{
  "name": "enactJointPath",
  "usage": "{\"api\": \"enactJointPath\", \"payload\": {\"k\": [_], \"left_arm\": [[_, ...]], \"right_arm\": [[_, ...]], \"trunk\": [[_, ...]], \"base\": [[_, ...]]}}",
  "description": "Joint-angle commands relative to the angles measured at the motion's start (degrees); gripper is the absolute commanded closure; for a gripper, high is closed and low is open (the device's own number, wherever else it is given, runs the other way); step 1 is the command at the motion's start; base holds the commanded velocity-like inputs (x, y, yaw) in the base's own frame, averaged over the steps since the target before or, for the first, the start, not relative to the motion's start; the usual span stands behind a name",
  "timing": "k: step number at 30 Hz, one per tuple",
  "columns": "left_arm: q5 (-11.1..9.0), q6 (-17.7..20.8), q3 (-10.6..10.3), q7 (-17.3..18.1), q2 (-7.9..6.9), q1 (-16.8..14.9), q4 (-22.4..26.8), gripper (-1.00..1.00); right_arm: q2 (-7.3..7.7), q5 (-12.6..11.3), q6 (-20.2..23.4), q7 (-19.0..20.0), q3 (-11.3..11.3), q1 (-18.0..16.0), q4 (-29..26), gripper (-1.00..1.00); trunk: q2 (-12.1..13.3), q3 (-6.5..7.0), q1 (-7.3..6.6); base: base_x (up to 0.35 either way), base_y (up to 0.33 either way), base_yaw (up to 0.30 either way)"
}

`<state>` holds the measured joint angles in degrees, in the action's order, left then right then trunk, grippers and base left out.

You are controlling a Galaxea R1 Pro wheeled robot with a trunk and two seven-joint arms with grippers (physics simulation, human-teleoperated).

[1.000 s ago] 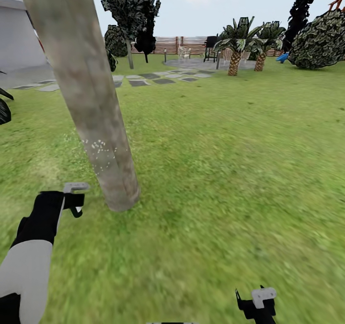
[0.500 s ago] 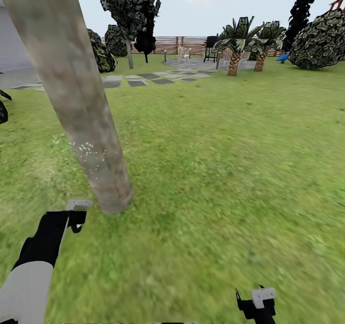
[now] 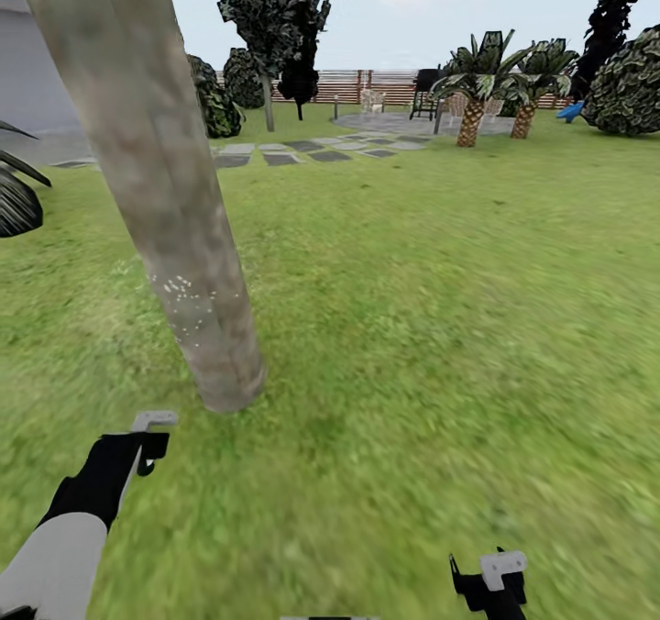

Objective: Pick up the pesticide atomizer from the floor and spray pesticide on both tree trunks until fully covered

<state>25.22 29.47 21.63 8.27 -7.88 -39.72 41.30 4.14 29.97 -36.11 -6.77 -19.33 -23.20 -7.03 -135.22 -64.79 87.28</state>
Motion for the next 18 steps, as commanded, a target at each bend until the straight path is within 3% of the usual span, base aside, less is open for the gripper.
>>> {"api": "enactJointPath", "payload": {"k": [1,7,12,18], "left_arm": [[0.0,-0.1,0.0,-0.1,0.09,0.0,-0.3,1.00],[0.0,-0.3,0.1,-0.2,-0.02,0.0,-0.5,1.00],[-0.1,-0.9,3.3,-0.2,0.16,0.0,-0.4,1.00],[-0.1,-1.8,3.5,-0.2,0.30,0.0,-0.4,1.00]], "right_arm": [[0.02,0.0,0.0,0.0,0.0,0.0,0.0,-1.00],[0.00,0.0,0.0,0.0,0.0,0.0,0.0,-1.00],[-0.12,0.0,0.0,0.0,0.0,0.0,0.0,-1.00],[-0.10,0.1,0.0,0.0,0.0,0.0,0.0,-1.00]], "trunk": [[0.0,0.00,0.00],[0.0,0.00,0.00],[0.0,0.00,0.00],[0.0,0.00,0.00]], "base": [[0.261,-0.167,0.000],[0.181,-0.222,0.000],[0.221,-0.208,0.100],[0.215,-0.209,0.129]]}}
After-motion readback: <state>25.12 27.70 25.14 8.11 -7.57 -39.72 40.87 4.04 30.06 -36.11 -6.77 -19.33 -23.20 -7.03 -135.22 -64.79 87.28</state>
